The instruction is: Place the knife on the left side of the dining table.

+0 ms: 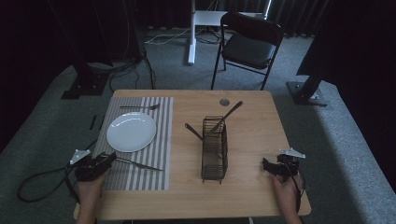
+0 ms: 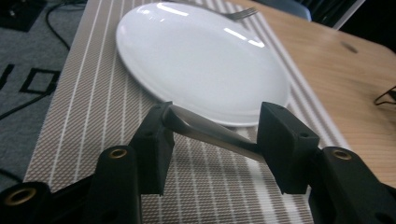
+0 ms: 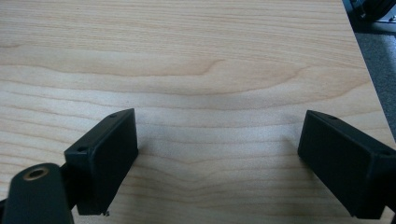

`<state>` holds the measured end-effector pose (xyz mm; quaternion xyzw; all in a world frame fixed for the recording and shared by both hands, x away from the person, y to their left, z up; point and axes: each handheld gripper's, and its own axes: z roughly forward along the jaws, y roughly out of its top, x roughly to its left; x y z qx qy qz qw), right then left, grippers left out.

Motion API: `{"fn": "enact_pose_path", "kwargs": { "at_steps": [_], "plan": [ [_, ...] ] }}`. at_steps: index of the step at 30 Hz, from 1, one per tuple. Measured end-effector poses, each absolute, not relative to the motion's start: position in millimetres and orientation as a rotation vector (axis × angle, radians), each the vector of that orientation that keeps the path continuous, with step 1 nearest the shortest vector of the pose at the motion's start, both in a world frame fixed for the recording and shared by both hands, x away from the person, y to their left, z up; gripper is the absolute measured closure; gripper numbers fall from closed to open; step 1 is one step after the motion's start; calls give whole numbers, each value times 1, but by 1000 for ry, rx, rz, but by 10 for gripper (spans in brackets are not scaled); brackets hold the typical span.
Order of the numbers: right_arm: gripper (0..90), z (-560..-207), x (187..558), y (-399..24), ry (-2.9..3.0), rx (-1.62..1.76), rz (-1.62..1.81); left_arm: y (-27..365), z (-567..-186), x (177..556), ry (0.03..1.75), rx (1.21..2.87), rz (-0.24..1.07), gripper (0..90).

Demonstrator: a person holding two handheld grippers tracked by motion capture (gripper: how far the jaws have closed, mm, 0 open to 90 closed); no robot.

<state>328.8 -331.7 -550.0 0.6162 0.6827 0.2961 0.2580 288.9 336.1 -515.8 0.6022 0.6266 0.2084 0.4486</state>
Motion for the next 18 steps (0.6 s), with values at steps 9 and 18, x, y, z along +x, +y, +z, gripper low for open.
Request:
{"fn": "enact_pose_path", "kwargs": {
  "at_steps": [9,18],
  "plan": [
    [115,-550,329,-332,1851,1671,803,344,-527,297,1585,1504,446,448],
    [115,-550,329,-332,1851,1671,803,343,-539,303,1645,1628,521,411]
  ]
}}
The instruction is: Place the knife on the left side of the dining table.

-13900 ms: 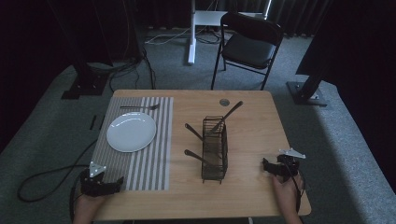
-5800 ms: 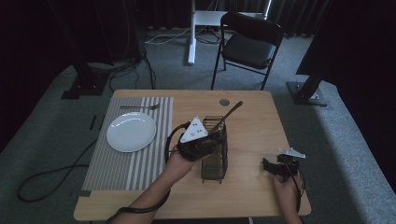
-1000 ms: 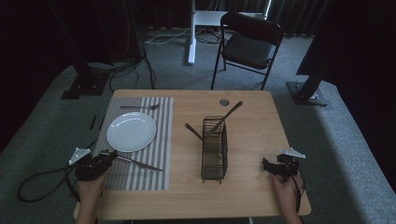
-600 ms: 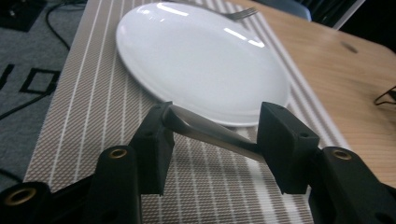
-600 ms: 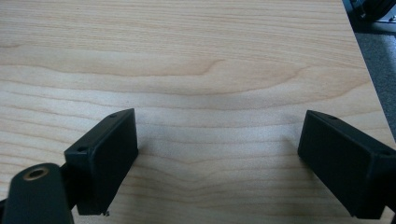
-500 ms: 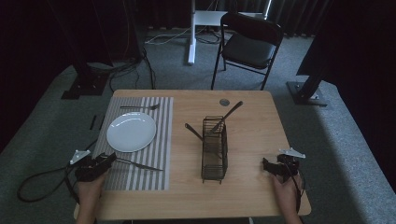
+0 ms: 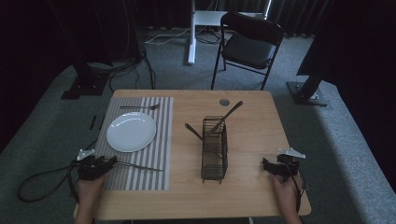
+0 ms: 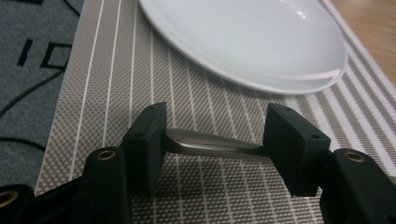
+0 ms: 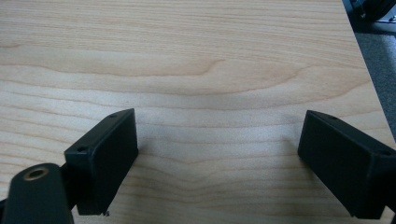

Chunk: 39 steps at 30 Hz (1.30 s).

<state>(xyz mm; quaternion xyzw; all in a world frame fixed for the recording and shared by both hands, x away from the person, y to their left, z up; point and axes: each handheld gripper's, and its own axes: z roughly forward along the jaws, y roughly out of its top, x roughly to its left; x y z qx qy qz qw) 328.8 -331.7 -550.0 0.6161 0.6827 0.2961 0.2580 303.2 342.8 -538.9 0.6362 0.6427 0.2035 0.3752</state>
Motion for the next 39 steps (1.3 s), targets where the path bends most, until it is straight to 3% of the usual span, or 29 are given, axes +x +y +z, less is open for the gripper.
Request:
{"fn": "enact_pose_path", "kwargs": {
  "at_steps": [16,23,25,27,31,33,39],
  "plan": [
    [115,-550,329,-332,1851,1671,803,338,-536,274,1588,1645,649,365],
    [115,-550,329,-332,1851,1670,803,327,-536,262,1544,1699,715,180],
    [115,-550,329,-332,1851,1670,803,324,-538,260,1551,1706,721,178],
    [116,-550,329,-332,1851,1670,803,320,-541,260,1569,1730,706,91],
    [115,-550,329,-332,1852,1670,803,316,-540,257,1587,1722,766,81],
    [115,-550,329,-332,1851,1670,803,319,-538,257,1599,1691,766,0],
    [115,-550,329,-332,1852,1670,803,320,-536,256,1627,1655,839,0]
  ]
}}
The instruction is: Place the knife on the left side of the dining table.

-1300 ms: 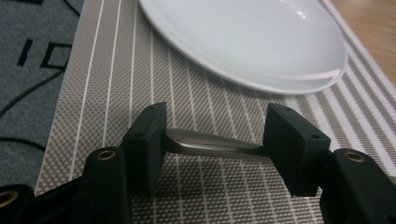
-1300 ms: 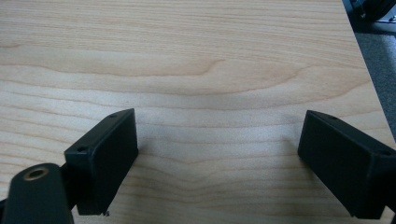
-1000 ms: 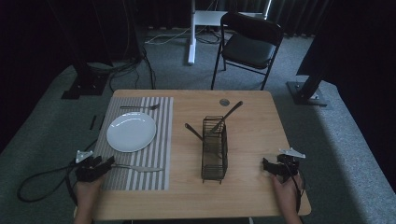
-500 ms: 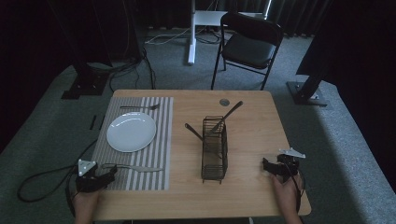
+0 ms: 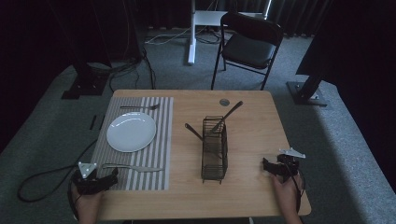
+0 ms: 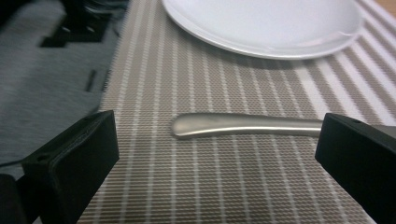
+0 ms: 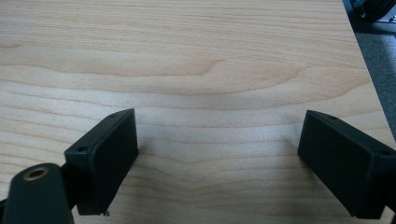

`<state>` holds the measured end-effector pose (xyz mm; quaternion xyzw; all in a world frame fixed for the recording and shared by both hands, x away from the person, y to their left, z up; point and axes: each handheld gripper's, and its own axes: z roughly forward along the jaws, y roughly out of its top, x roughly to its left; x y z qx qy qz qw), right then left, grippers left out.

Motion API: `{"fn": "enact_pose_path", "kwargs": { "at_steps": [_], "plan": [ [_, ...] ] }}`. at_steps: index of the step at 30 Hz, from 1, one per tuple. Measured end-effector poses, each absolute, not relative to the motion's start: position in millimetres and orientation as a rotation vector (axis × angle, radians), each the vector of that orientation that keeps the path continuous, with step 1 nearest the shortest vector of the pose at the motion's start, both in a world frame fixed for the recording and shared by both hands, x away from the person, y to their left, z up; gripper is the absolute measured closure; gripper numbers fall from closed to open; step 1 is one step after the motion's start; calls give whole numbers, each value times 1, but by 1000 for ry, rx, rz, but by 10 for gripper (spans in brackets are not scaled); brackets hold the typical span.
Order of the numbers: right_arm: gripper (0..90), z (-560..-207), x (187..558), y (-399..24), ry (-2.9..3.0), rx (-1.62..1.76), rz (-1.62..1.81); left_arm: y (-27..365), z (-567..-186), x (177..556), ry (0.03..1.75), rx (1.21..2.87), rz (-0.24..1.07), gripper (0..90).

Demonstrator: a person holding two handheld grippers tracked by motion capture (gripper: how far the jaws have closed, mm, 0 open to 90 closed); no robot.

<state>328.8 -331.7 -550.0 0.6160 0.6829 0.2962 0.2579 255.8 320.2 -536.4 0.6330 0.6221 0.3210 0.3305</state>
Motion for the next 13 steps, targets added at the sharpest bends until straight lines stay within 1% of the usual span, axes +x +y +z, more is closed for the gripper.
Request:
{"fn": "enact_pose_path", "kwargs": {
  "at_steps": [4,8,13],
  "plan": [
    [115,-550,329,-332,1852,1670,803,322,-535,255,1644,1630,864,0],
    [115,-550,329,-332,1852,1670,803,323,-537,257,1647,1634,827,0],
    [115,-550,329,-332,1851,1671,803,322,-538,258,1638,1657,823,0]
  ]
}}
